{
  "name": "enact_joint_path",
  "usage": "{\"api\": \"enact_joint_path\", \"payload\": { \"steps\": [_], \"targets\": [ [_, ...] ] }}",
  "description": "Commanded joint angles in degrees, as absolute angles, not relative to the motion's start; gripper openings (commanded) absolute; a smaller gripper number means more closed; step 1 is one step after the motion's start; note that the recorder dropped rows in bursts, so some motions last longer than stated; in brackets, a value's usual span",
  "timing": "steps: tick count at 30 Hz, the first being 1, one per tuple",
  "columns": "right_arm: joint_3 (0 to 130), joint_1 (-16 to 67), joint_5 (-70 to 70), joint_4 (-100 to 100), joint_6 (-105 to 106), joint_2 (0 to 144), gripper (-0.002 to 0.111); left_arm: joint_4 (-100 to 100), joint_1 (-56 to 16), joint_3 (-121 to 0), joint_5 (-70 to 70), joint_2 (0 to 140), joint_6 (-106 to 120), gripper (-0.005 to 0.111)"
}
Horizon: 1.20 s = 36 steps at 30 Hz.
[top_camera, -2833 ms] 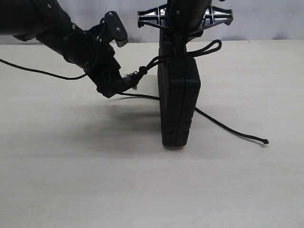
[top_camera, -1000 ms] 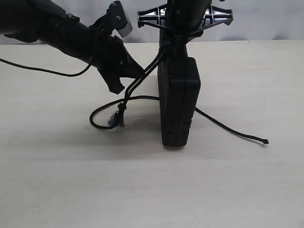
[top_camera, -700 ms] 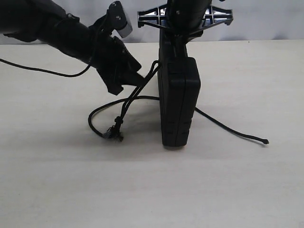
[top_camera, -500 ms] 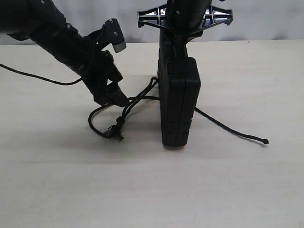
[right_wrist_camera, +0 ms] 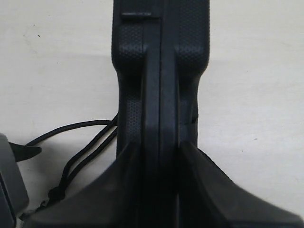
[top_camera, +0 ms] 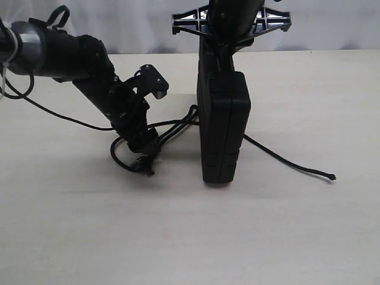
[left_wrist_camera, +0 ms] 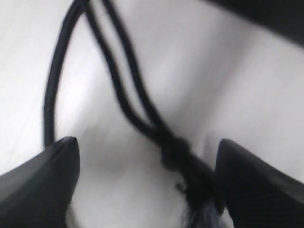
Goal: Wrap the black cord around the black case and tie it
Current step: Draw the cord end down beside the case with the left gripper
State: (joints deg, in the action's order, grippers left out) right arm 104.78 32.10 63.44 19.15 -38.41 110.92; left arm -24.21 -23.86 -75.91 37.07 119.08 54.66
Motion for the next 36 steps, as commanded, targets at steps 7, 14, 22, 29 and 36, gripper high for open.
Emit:
{"api": "enact_joint_path", "payload": {
  "steps": [7, 14, 22, 29, 36],
  "targets": [
    [105.2, 32.0, 62.8, 19.8, -38.2, 110.3, 0.004, -21.7, -25.1, -78.0, 45.5, 119.4, 44.5, 0.064],
    [105.2, 32.0, 62.8, 19.8, -38.2, 110.3, 0.004, -21.9, -25.4, -78.0, 44.4, 123.3, 41.7, 0.056],
    [105.2, 32.0, 62.8, 19.8, -38.2, 110.3, 0.004, -20.3, -25.4, -78.0, 42.9, 123.5, 41.7, 0.005],
    [105.2, 32.0, 62.8, 19.8, -38.2, 110.3, 0.004, -20.5, -25.2, -78.0, 41.6, 121.8, 42.1, 0.000],
    [105.2, 32.0, 62.8, 19.8, -38.2, 110.3, 0.004, -20.3, -21.5, -78.0, 44.0, 115.6, 42.4, 0.000]
  ]
}}
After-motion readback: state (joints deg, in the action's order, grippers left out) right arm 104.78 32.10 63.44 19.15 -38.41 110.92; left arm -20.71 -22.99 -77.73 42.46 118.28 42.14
